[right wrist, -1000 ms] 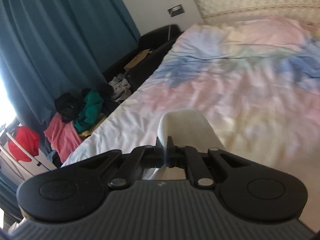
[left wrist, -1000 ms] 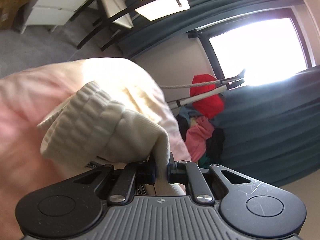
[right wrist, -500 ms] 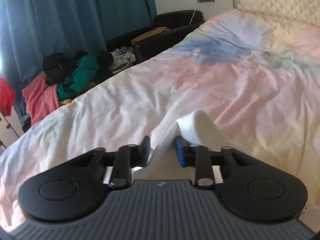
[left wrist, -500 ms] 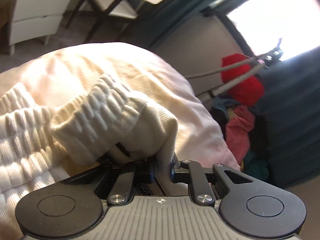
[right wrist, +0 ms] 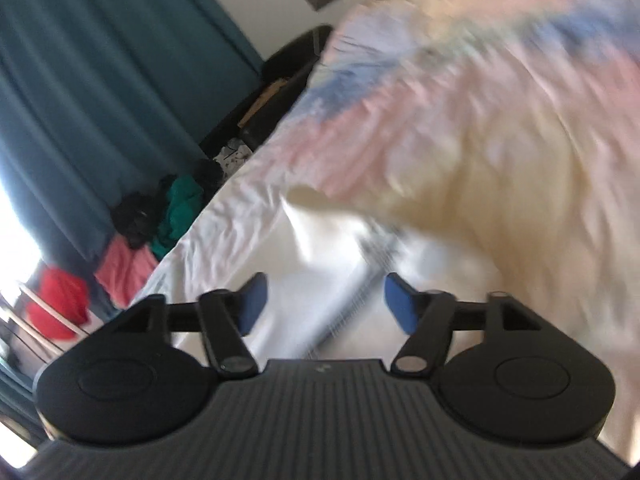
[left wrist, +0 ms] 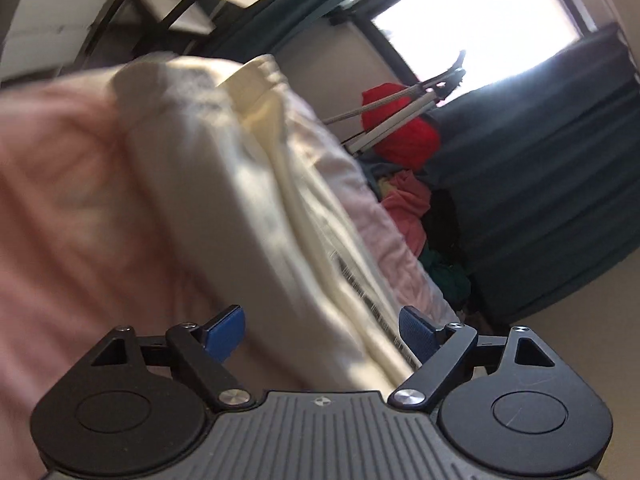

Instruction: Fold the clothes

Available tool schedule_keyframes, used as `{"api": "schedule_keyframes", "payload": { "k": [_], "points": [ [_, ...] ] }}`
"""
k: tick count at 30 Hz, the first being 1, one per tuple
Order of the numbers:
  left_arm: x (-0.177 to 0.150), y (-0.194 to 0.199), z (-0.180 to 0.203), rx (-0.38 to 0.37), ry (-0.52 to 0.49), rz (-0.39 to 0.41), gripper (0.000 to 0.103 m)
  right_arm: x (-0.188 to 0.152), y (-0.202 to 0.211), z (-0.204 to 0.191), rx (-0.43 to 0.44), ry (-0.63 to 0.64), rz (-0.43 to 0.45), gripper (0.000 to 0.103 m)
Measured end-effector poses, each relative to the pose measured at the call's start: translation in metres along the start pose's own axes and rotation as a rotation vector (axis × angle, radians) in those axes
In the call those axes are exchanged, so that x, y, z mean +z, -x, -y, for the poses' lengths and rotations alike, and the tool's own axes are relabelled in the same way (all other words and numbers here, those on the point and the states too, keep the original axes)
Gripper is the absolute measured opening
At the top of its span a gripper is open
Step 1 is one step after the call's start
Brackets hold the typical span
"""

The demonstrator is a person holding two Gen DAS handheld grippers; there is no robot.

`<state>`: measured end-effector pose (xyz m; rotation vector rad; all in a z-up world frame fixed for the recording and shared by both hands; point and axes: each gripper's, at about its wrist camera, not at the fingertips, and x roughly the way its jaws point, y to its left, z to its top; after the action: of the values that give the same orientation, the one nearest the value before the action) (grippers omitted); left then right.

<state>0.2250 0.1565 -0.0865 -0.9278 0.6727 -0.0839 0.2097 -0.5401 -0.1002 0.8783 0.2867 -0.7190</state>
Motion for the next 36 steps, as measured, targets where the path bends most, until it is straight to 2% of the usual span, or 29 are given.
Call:
{"api": "schedule_keyframes", "payload": {
  "k": [2, 5, 6, 8, 11, 13, 15, 18, 20, 21, 22, 23, 26, 28, 31, 34, 36],
  "points": [
    [0.003, -0.005, -0.016, -0.003, 0.074, -0.012, 0.086, -0.02, 0.012, 0.021, 0.007, -0.084, -0.031, 0.075],
    [0.01, -0.013, -0.037, -0.026, 0.175, -0.017, 0.086, -0.051, 0.013, 0.053, 0.012, -0.246, -0.167, 0.072],
    [0.012, -0.015, -0.042, -0.045, 0.2, -0.01, 0.086, -0.057, 0.014, 0.06, 0.022, -0.309, -0.168, 0.072],
    [0.015, -0.022, -0.048, -0.085, 0.26, 0.01, 0.086, -0.058, 0.011, 0.059, 0.037, -0.346, -0.151, 0.076],
    [0.025, -0.039, -0.053, -0.098, 0.283, 0.045, 0.084, -0.052, -0.015, 0.044, 0.081, -0.286, -0.16, 0.081],
    [0.035, -0.049, -0.054, -0.089, 0.265, 0.071, 0.081, -0.048, -0.034, 0.039, 0.105, -0.245, -0.113, 0.08],
    [0.047, -0.057, -0.056, -0.082, 0.246, 0.105, 0.071, -0.042, -0.054, 0.037, 0.125, -0.23, -0.073, 0.08],
    [0.059, -0.071, -0.06, -0.057, 0.229, 0.125, 0.052, -0.038, -0.071, 0.031, 0.153, -0.175, -0.016, 0.063],
    [0.063, -0.074, -0.066, -0.047, 0.232, 0.136, 0.029, -0.038, -0.08, 0.027, 0.138, -0.166, -0.01, 0.044],
    [0.064, -0.072, -0.068, -0.049, 0.232, 0.14, 0.023, -0.039, -0.081, 0.025, 0.133, -0.163, 0.001, 0.039],
    [0.066, -0.07, -0.069, -0.051, 0.231, 0.144, 0.017, -0.039, -0.082, 0.023, 0.129, -0.16, 0.014, 0.028],
    [0.068, -0.067, -0.07, -0.053, 0.229, 0.148, 0.015, -0.04, -0.084, 0.02, 0.124, -0.157, 0.027, 0.023],
    [0.067, -0.051, -0.061, -0.059, 0.173, 0.185, 0.013, -0.036, -0.081, 0.01, 0.101, -0.096, 0.044, 0.017],
    [0.068, -0.035, -0.058, -0.084, 0.176, 0.195, 0.012, -0.031, -0.073, 0.011, 0.111, -0.115, 0.042, 0.016],
    [0.066, -0.003, -0.059, -0.074, 0.162, 0.197, 0.012, -0.027, -0.055, 0.016, 0.132, -0.144, 0.033, 0.016],
    [0.063, 0.029, -0.06, -0.063, 0.147, 0.199, 0.012, -0.024, -0.038, 0.022, 0.139, -0.153, -0.028, 0.016],
    [0.062, 0.066, -0.067, -0.041, 0.135, 0.205, 0.012, -0.026, -0.028, 0.025, 0.146, -0.161, -0.081, 0.015]
  ]
}}
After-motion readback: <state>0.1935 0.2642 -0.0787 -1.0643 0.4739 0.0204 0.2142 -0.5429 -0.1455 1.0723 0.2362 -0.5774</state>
